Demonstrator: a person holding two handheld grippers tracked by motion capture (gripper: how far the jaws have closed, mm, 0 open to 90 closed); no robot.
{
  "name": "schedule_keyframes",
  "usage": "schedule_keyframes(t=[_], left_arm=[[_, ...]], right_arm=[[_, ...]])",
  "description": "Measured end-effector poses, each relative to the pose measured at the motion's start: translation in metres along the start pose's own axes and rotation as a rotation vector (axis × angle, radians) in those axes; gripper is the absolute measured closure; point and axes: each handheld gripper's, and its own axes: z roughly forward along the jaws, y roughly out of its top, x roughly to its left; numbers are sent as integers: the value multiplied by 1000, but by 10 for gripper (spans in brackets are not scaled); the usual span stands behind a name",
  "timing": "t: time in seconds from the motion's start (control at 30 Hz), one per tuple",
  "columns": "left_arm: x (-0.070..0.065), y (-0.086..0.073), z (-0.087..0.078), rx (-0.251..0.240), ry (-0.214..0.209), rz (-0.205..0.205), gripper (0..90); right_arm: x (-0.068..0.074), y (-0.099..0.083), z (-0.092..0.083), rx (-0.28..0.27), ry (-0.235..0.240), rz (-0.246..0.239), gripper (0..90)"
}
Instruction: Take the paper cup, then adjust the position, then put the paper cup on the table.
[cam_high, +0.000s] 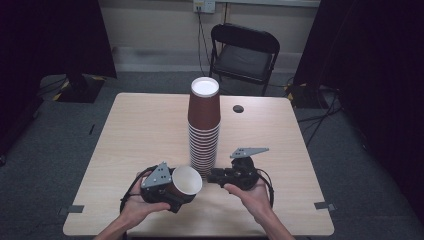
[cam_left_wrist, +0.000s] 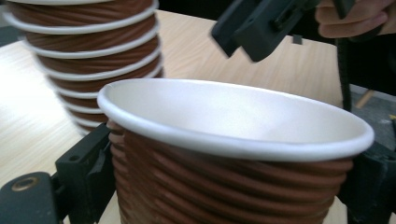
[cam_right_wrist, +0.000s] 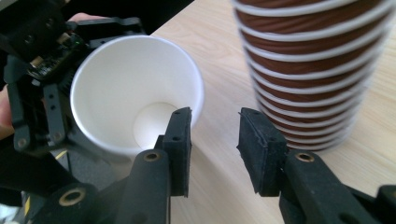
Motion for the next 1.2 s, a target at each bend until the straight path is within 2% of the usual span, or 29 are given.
schedule_keyframes(t=[0.07,0.1,0.23,0.3,0.43,0.5,0.63,0.7,0.77,0.9,1.03,1.2], left_arm=[[1,0,-3,-5,15,-6,87],[4,-1,-8,-17,43,-16,87],[10,-1,-19,-27,55,-41,86],[14,0,-22,-42,87,-46,86],[21,0,-27,-59,133,-59,86],[26,-1,-29,-75,148,-78,86],[35,1,-33,-72,161,-85,86],[38,3,-35,-77,158,-97,87],[39,5,-36,-82,168,-91,88],[44,7,-39,-91,208,-98,87],[51,7,-40,-131,231,-140,85],[61,6,-40,-141,262,-136,85]], right_arm=[[-2,-3,-6,-15,-20,1,649],[-3,-4,-9,-21,-28,4,647],[-10,-12,-20,-55,-47,26,627],[-13,-16,-25,-70,-60,32,619],[-18,-25,-32,-63,-125,41,547],[-21,-31,-36,-69,-140,53,531],[-28,-39,-44,-90,-172,65,518],[-31,-42,-50,-100,-178,64,518],[-31,-44,-55,-113,-191,73,517],[-34,-48,-62,-119,-216,75,513],[-36,-52,-63,-109,-224,67,498],[-39,-57,-61,-101,-223,65,488]])
